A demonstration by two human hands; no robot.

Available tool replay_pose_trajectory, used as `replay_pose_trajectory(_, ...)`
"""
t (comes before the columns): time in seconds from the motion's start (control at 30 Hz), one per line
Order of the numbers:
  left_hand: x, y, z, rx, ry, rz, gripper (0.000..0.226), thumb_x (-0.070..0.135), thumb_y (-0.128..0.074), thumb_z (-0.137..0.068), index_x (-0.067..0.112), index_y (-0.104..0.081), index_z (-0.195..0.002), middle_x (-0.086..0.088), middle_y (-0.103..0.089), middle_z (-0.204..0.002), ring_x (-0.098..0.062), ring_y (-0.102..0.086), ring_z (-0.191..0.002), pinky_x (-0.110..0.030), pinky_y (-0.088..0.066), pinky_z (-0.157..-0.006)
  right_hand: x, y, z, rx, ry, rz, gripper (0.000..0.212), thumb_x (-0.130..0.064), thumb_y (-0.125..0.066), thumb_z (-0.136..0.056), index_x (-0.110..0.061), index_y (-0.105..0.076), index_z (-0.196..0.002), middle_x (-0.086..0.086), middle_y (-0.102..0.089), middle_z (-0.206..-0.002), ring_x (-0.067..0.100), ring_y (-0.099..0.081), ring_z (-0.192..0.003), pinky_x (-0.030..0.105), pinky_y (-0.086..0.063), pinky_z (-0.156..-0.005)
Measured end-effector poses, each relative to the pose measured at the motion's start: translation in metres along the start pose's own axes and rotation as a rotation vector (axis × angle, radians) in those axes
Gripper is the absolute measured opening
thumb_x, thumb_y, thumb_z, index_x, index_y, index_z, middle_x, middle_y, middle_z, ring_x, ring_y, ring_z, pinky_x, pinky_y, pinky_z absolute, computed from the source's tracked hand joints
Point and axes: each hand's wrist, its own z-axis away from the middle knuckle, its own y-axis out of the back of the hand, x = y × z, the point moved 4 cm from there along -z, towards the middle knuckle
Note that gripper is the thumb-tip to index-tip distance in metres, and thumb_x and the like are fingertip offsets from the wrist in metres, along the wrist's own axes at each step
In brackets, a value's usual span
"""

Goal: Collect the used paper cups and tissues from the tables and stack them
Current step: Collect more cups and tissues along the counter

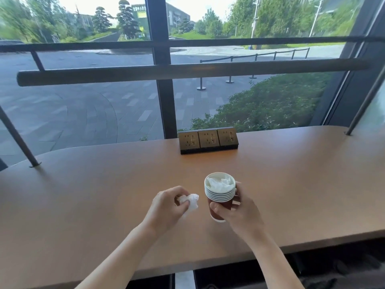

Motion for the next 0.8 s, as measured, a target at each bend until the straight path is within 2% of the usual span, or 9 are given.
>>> replay_pose_trajectory(0.1,0.025,0.025,-0.006,0.105,-0.025,0.12,0.014,0.018,-0.074,-0.08,0.029,-0.066,-0.081,0.007,-0.067,-0.073,-0.009,-0.059,-0.064,-0.028,-0.052,-0.064,-0.008,-0.003,-0.001,-0.004,0.0,-0.015,0.065,-0.056,-0.08,-0.05,-0.048,-0.061,-0.111,-0.027,-0.073,-0.102,-0.001,-0.072,-0.095,0.038,-0.062,-0.089)
replay_pose_trajectory(0.2,0.051,0.048,-0.009,0.161,-0.047,0.205,0.021,0.014,-0.077,-0.08,0.027,-0.061,-0.082,0.004,-0.069,-0.074,-0.009,-0.057,-0.059,-0.025,-0.05,-0.06,-0.017,-0.006,-0.001,-0.006,0.029,0.002,0.067,-0.055,-0.08,-0.05,-0.045,-0.061,-0.113,-0.018,-0.075,-0.103,0.002,-0.073,-0.094,0.04,-0.063,-0.088)
replay_pose_trajectory(0.4,0.087,0.072,-0.006,0.211,-0.14,0.165,0.018,0.021,-0.078,-0.08,0.025,-0.062,-0.076,0.01,-0.065,-0.071,0.0,-0.056,-0.062,-0.014,-0.045,-0.058,-0.036,-0.012,0.007,-0.023,0.1,0.046,0.062,-0.06,-0.075,-0.05,-0.055,-0.054,-0.108,-0.023,-0.072,-0.107,-0.005,-0.069,-0.098,0.033,-0.061,-0.089)
replay_pose_trajectory(0.53,0.1,0.072,0.001,0.199,-0.181,0.118,0.014,0.026,-0.079,-0.08,0.027,-0.067,-0.074,0.016,-0.063,-0.069,-0.001,-0.053,-0.064,-0.01,-0.039,-0.058,-0.046,-0.011,0.013,-0.026,0.135,0.043,0.061,-0.055,-0.079,-0.054,-0.052,-0.055,-0.111,-0.023,-0.073,-0.105,-0.006,-0.069,-0.096,0.03,-0.06,-0.088)
replay_pose_trajectory(0.63,0.102,0.071,0.003,0.201,-0.224,0.106,0.012,0.031,-0.08,-0.079,0.027,-0.07,-0.072,0.012,-0.061,-0.079,-0.005,-0.053,-0.068,-0.014,-0.04,-0.062,-0.05,-0.01,0.018,-0.028,0.161,0.047,0.058,-0.028,-0.09,-0.068,-0.052,-0.056,-0.109,-0.027,-0.073,-0.098,-0.006,-0.069,-0.092,0.03,-0.061,-0.085)
replay_pose_trajectory(0.67,0.102,0.07,0.003,0.198,-0.23,0.104,0.012,0.033,-0.08,-0.078,0.029,-0.071,-0.071,0.013,-0.06,-0.081,-0.007,-0.053,-0.07,-0.018,-0.043,-0.065,-0.051,-0.01,0.02,-0.031,0.165,0.054,0.059,-0.026,-0.09,-0.07,-0.053,-0.056,-0.109,-0.028,-0.073,-0.097,-0.007,-0.069,-0.091,0.028,-0.061,-0.085)
replay_pose_trajectory(0.8,0.101,0.068,0.005,0.183,-0.249,0.053,0.021,0.053,-0.071,-0.073,0.033,-0.07,-0.069,0.016,-0.057,-0.088,-0.007,-0.055,-0.082,-0.032,-0.049,-0.076,-0.055,-0.013,0.026,-0.036,0.186,0.053,0.061,-0.047,-0.08,-0.059,-0.05,-0.058,-0.116,-0.028,-0.072,-0.1,-0.002,-0.071,-0.091,0.029,-0.06,-0.082)
